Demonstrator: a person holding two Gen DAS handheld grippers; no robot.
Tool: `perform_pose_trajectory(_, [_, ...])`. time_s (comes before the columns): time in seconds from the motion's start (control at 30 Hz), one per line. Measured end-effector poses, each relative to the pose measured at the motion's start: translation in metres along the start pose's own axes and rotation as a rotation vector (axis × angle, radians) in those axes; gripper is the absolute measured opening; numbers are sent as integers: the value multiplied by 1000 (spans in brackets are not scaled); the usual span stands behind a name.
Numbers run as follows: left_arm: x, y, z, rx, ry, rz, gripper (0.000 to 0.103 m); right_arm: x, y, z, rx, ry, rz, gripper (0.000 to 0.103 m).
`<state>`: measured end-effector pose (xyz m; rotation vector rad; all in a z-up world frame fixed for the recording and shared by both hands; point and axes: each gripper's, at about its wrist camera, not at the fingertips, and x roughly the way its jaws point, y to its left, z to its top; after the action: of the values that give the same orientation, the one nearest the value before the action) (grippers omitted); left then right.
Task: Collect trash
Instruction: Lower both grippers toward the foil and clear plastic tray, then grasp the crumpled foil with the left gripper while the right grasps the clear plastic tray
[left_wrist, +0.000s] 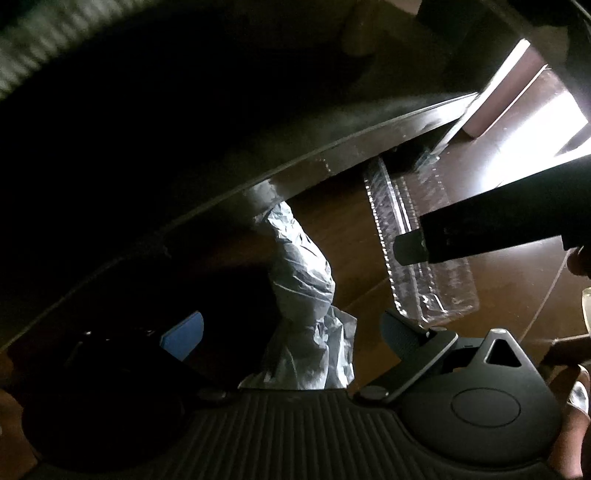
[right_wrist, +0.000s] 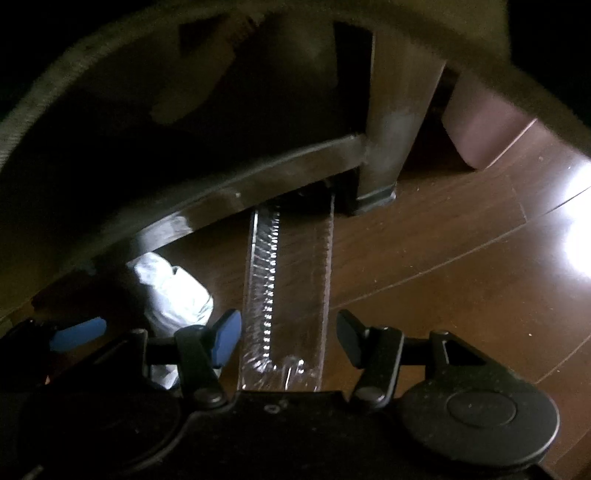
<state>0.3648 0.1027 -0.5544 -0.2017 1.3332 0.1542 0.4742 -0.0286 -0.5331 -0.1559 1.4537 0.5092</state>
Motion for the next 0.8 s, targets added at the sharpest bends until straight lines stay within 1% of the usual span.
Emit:
perform_pose_trajectory(0.07, [6, -1, 1, -4, 3, 5, 102, 5, 0, 1, 16, 7, 0, 57])
perform_pose_trajectory(0.2, [10, -2, 3, 6, -8, 21, 94, 14, 0, 3, 33, 17, -6, 57])
perform_pose_trajectory(0.27, [11, -2, 5, 7, -10, 19, 93, 17, 2, 2, 26, 24, -18, 57])
perform_pose_trajectory(0.33, [12, -1, 6, 11, -15, 22, 88, 18, 2, 2, 26, 26, -26, 57])
perform_pose_trajectory(0.4, [13, 0, 7, 10, -11, 13, 74, 17, 3, 1, 34, 26, -21, 55])
perform_pose_trajectory(0.43, [14, -1, 8, 11, -5, 15, 70, 16, 3, 0, 34, 23, -28, 54])
perform_pose_trajectory(0.5, [16, 1, 10, -1, 7, 1, 59, 15, 1, 1, 36, 26, -39, 54])
perform_pose_trajectory(0.63, [15, 4, 10, -21, 4, -22, 54, 22, -2, -1, 48, 26, -37, 52])
perform_pose_trajectory(0.67, [15, 4, 10, -19, 3, -25, 50, 22, -2, -2, 53, 27, -41, 52])
perform_pose_trajectory(0.7, [15, 3, 10, -18, 3, -25, 42, 23, -2, -4, 55, 25, -45, 52])
perform_pose_trajectory(0.73, [14, 3, 9, -23, 3, -27, 38, 24, -1, -5, 58, 24, -46, 51])
perform_pose_trajectory(0.8, [14, 10, 7, -60, 7, -48, 35, 24, -2, -6, 66, 22, -46, 47])
